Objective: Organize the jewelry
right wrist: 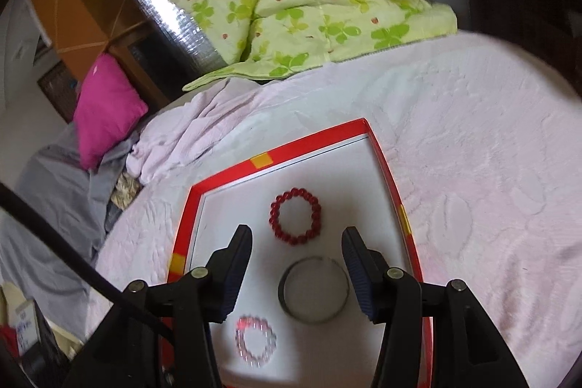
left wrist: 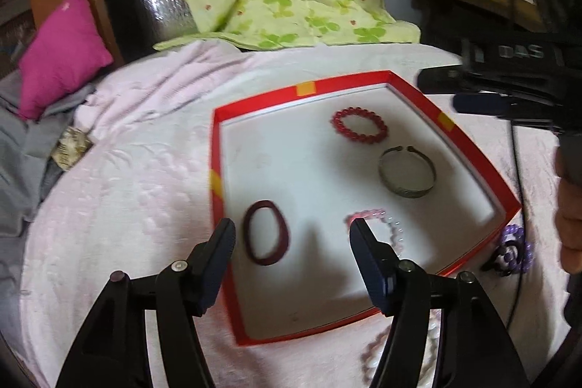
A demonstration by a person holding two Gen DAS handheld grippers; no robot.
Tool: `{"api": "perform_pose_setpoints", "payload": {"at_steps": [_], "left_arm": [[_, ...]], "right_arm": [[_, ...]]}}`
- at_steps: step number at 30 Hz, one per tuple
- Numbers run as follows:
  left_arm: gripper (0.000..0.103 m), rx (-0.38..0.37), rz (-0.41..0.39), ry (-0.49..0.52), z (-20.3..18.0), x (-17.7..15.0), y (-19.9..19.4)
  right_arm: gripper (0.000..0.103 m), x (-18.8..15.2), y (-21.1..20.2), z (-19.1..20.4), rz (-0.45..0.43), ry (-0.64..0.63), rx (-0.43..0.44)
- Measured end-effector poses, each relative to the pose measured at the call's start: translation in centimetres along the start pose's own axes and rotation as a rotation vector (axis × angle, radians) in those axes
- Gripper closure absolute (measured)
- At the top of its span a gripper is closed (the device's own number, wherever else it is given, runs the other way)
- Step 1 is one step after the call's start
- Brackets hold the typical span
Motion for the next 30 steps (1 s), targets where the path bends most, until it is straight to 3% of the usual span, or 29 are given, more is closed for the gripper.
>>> {"api": "perform_pose_setpoints", "payload": {"at_steps": [7,10,30], "left_arm": [[0.034,0.044,-0.032,-0.004,1.2,-0.6,-2.1],[0.028,0.054,-0.055,-0.001,1.6,-0.8,-3.0],[0.026,0.124,-0.096,0.001,3.8,-2.3,-6.0]], "right_arm": [[0.043,-1.7,-3.8,1.3,-0.054,-0.076,-0.03],[0.042,-3.1,-5.3,1.2,-0.067,-0.091,-0.04],[0.042,-10.5,-10.2,0.2,-0.041,-0.062,-0.039]]}}
Point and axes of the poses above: each gripper's, at about its wrist camera, not at the fingertips, and y roughly the way its jaws point, z to its left, x to its top, the point moved 4 cm from there along y, roughly the way its jaws point, and after that the axes turned 1 degree about y, right-handed, at the moved point
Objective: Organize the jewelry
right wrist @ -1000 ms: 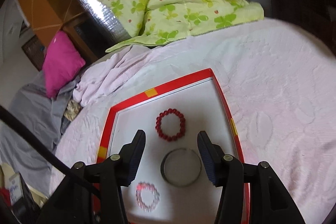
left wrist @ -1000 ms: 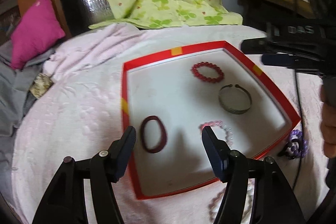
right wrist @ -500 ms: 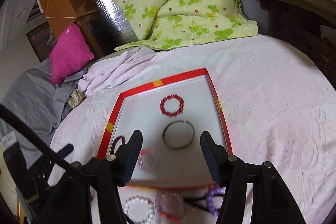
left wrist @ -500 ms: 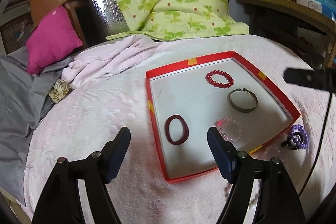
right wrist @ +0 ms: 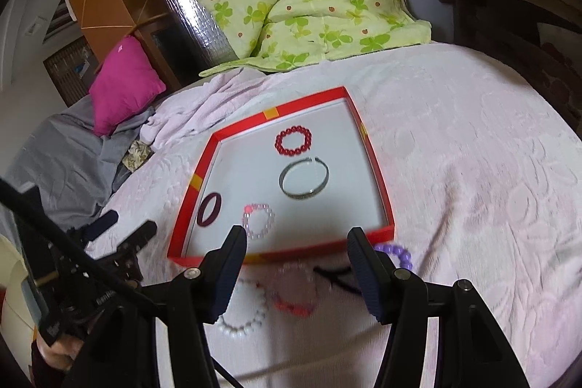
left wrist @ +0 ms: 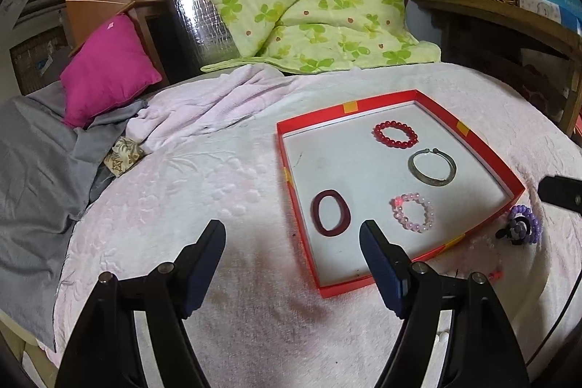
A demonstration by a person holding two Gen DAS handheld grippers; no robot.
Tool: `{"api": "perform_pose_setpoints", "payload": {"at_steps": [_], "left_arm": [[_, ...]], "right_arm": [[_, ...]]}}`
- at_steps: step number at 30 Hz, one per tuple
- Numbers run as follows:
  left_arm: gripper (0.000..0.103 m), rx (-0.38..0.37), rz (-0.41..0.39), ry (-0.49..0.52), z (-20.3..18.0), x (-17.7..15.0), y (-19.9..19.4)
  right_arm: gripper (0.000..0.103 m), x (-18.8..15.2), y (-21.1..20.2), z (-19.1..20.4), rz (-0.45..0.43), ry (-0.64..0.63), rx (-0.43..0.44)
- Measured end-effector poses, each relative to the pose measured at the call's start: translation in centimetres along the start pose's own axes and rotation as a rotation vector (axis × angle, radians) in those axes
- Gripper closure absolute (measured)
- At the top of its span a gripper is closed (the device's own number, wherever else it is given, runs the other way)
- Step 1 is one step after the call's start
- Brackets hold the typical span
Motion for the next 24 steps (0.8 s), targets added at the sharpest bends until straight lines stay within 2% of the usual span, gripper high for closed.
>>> {"api": "perform_pose_setpoints", "payload": {"at_steps": [24], "left_arm": [[0.026,-0.006,-0.032,-0.015,0.7,-0.2,-1.7]], "right_arm": [[0.042,-1.5,-1.6,-0.7,0.003,-0.019,-0.045]]}}
Point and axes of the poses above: each gripper's, at about its wrist camera, not at the fingertips, and y roughly the way its jaws point, z to its left, x to its top, the point moved 4 cm from there along y, roughly the way its jaws point, and after that the axes turned 1 degree about y, right-handed, at the moved point
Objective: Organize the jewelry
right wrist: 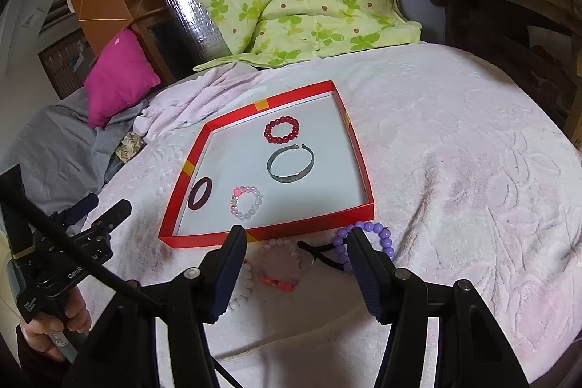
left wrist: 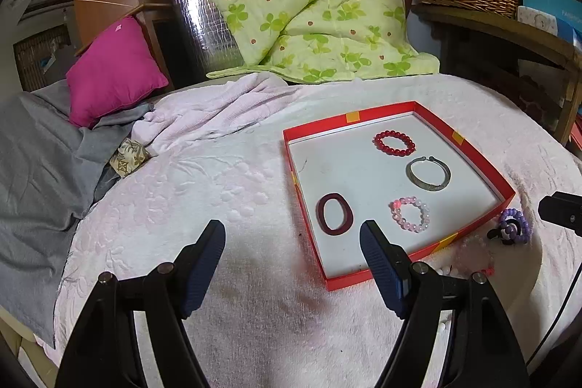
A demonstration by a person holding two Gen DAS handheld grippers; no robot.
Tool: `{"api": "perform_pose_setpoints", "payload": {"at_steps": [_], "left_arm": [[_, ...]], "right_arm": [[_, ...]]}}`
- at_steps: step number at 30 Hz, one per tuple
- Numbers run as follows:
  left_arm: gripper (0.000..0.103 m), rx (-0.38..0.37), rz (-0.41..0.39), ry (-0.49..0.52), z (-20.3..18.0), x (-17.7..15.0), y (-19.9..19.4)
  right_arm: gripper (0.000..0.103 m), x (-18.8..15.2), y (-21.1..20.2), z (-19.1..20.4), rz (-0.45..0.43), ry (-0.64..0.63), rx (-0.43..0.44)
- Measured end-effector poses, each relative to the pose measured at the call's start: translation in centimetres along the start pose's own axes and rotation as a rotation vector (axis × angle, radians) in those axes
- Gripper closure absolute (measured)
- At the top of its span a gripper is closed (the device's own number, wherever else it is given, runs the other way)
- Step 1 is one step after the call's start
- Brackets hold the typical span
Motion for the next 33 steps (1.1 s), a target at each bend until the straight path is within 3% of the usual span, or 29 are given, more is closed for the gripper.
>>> {"api": "perform_pose_setpoints", "payload": {"at_steps": [33], "left_arm": [[0.026,-0.022,-0.015,0.071,-1.9,-0.7,-1.2]], "right_arm": [[0.042,-0.1,-0.1,-1.2,0.012,0.0,-0.017]]}}
Point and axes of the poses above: each gripper's, at about its wrist camera, not at the fingertips, and y roughly the way its jaws point, z to its left, x to its top, the point moved 4 cm from there along y, roughly the way its jaws point, and after that the axes turned 1 degree about y, right-handed, at the moved point
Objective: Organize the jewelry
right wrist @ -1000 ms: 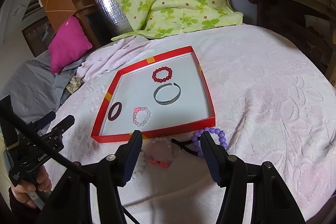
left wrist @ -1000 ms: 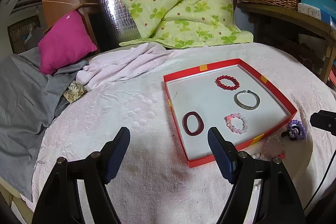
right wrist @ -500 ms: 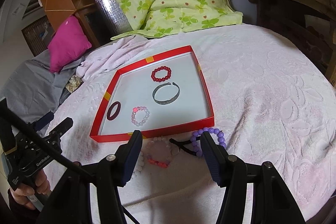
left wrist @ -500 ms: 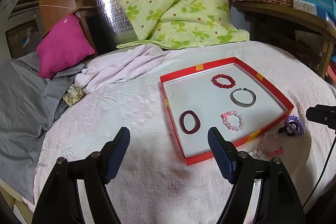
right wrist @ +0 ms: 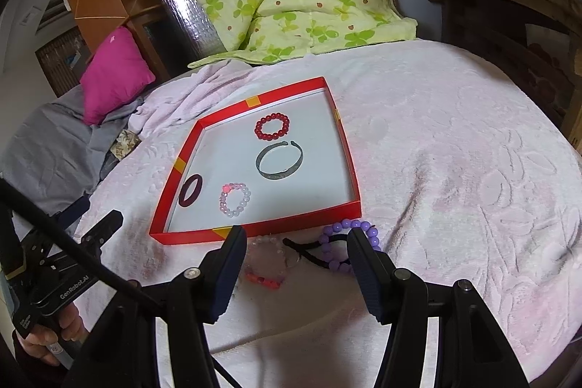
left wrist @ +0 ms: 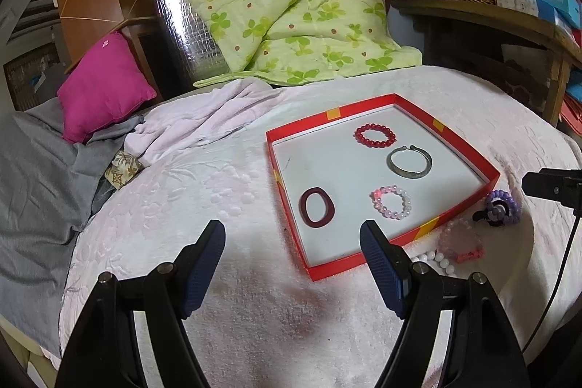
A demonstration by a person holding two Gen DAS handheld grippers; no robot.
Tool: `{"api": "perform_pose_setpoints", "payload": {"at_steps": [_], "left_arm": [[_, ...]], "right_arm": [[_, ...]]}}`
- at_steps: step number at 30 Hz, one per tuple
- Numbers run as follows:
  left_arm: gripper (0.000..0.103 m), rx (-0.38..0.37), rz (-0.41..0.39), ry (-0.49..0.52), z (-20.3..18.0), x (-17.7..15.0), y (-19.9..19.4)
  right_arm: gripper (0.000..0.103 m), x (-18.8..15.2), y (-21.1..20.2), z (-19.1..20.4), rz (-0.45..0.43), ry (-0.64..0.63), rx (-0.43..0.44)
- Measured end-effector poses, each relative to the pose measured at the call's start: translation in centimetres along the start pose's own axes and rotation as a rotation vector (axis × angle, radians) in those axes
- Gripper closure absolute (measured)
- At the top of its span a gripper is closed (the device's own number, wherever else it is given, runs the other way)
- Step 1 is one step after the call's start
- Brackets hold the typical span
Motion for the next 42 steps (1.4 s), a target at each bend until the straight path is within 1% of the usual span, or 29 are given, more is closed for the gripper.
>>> {"api": "perform_pose_setpoints", "payload": {"at_steps": [19,25,29,32,38,42], "left_arm": [[0.026,-0.017,0.022,0.059,-1.5,-0.8,0.3],[0.026,-0.061,0.049,0.108,-3.4,-1.6,0.5],[0.026,-0.07,0.066,0.142,-4.4,-2.1,0.8],[0.026,-0.069,0.08,0.149,-4.7,-2.3,1.2],[0.026,-0.068,0.118,0.146,-4.9,-2.9,2.2],[0.026,-0.063,0.136,0.156,-5.2,-3.2,2.8]], "right_arm": [[0.042,-0.3,0.1,-1.9,0.022,0.001,-0.038],[0.042,-0.5,0.1,-1.3,0.007,-0.064,-0.115],[0.042,-0.5,0.0,-0.9,-0.007,-0.113,-0.176],[0.042,-0.5,-0.1,-1.0,-0.008,-0.136,-0.211],[0.042,-0.4,-0.5,-1.3,-0.022,-0.159,-0.245],[0.042,-0.4,-0.6,-1.3,-0.026,-0.168,-0.252]]}}
Point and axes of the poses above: each gripper's, at about its wrist camera, not at the fingertips, and y roughly the way its jaws point, z to its left, x to its top, the point moved 4 cm from there along y, roughly the way its jaws point, and after that the axes turned 1 degree about y, right-handed, at the moved point
